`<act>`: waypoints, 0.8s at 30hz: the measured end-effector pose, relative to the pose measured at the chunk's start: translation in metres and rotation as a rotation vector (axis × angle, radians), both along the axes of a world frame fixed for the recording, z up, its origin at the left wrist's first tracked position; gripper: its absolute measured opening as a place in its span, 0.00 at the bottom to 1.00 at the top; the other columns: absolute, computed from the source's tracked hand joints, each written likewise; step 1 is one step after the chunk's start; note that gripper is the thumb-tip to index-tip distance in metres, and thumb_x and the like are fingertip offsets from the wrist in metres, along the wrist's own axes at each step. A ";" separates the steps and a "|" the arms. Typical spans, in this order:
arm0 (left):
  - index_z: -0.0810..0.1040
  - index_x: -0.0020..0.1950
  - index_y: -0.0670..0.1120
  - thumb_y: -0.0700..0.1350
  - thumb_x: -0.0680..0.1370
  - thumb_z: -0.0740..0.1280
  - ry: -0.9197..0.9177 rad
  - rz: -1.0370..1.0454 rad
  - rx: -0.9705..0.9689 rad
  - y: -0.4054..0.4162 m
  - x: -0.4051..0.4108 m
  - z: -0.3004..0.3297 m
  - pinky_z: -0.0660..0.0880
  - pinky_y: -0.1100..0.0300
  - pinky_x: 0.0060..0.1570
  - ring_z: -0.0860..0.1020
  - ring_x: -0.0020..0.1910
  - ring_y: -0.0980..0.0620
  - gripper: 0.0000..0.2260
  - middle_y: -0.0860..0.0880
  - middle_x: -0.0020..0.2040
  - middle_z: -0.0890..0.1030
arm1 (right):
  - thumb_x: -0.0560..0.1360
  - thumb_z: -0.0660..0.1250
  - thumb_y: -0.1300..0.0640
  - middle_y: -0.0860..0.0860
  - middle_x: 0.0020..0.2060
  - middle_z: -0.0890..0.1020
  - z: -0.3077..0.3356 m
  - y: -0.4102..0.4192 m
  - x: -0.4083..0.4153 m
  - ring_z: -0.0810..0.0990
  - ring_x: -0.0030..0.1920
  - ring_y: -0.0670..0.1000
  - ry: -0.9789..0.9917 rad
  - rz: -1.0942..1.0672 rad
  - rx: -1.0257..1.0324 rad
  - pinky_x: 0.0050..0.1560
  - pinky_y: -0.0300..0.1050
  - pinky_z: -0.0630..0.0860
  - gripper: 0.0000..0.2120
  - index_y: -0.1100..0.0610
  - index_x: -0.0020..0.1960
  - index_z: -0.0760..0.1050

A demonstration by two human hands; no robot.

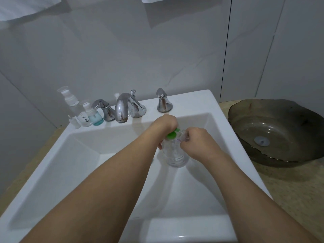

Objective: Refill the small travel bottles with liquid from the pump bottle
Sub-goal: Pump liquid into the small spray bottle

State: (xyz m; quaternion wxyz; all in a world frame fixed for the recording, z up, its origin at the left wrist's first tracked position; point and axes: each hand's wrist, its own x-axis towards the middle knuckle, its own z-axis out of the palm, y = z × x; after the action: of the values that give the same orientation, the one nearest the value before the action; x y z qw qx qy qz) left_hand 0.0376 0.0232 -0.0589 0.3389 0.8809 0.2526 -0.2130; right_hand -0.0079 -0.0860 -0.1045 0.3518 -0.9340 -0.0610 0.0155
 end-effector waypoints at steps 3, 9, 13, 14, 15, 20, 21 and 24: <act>0.73 0.43 0.32 0.35 0.80 0.56 -0.025 -0.010 -0.001 -0.001 -0.002 0.001 0.80 0.35 0.55 0.81 0.54 0.27 0.10 0.30 0.56 0.79 | 0.72 0.66 0.57 0.51 0.38 0.76 0.000 0.000 0.000 0.75 0.41 0.57 0.020 0.000 0.005 0.37 0.43 0.69 0.05 0.54 0.39 0.71; 0.76 0.50 0.31 0.37 0.80 0.55 0.010 -0.010 -0.002 0.004 0.001 -0.002 0.80 0.36 0.55 0.82 0.54 0.29 0.12 0.31 0.57 0.79 | 0.71 0.66 0.58 0.49 0.35 0.73 0.000 0.001 0.000 0.74 0.40 0.56 0.012 -0.001 0.004 0.33 0.42 0.66 0.07 0.53 0.36 0.69; 0.79 0.58 0.35 0.43 0.78 0.57 0.085 -0.049 -0.062 0.012 0.007 0.002 0.82 0.37 0.50 0.83 0.51 0.32 0.17 0.36 0.55 0.82 | 0.71 0.66 0.58 0.52 0.40 0.77 0.003 0.002 0.001 0.76 0.41 0.56 -0.053 -0.018 0.021 0.37 0.43 0.71 0.02 0.56 0.43 0.75; 0.79 0.57 0.36 0.45 0.79 0.57 0.100 -0.050 -0.086 0.014 0.009 0.005 0.83 0.37 0.47 0.83 0.50 0.32 0.18 0.37 0.54 0.82 | 0.70 0.66 0.59 0.52 0.40 0.78 0.005 0.002 0.001 0.76 0.41 0.57 -0.072 -0.024 0.029 0.38 0.44 0.72 0.03 0.57 0.44 0.76; 0.79 0.57 0.36 0.47 0.79 0.57 0.113 -0.047 -0.112 0.015 0.010 0.008 0.83 0.38 0.44 0.83 0.50 0.32 0.17 0.37 0.53 0.82 | 0.70 0.66 0.59 0.53 0.41 0.79 0.006 0.002 0.000 0.77 0.42 0.57 -0.091 -0.029 0.035 0.39 0.45 0.74 0.04 0.57 0.44 0.76; 0.74 0.62 0.36 0.52 0.82 0.56 0.175 -0.020 -0.211 0.020 0.014 0.014 0.79 0.33 0.51 0.80 0.53 0.31 0.21 0.36 0.53 0.81 | 0.70 0.66 0.59 0.53 0.41 0.80 0.010 0.003 -0.003 0.78 0.42 0.58 -0.110 -0.038 0.054 0.43 0.48 0.78 0.03 0.57 0.43 0.76; 0.73 0.64 0.36 0.53 0.82 0.56 0.184 -0.015 -0.215 0.020 0.015 0.014 0.77 0.30 0.55 0.78 0.57 0.29 0.22 0.36 0.54 0.80 | 0.70 0.65 0.59 0.53 0.41 0.80 0.010 0.003 -0.003 0.77 0.42 0.58 -0.109 -0.038 0.052 0.43 0.48 0.77 0.03 0.57 0.43 0.76; 0.72 0.66 0.37 0.53 0.82 0.56 0.195 -0.005 -0.208 0.019 0.016 0.010 0.75 0.27 0.57 0.75 0.62 0.27 0.22 0.36 0.57 0.79 | 0.70 0.65 0.59 0.53 0.40 0.79 0.010 0.001 -0.003 0.77 0.41 0.58 -0.107 -0.031 0.042 0.41 0.47 0.76 0.03 0.57 0.43 0.75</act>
State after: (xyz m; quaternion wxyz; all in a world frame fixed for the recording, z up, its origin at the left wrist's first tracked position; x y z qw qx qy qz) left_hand 0.0540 0.0425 -0.0485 0.4016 0.8167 0.2590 -0.3235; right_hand -0.0111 -0.0845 -0.0942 0.3678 -0.9267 -0.0655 -0.0414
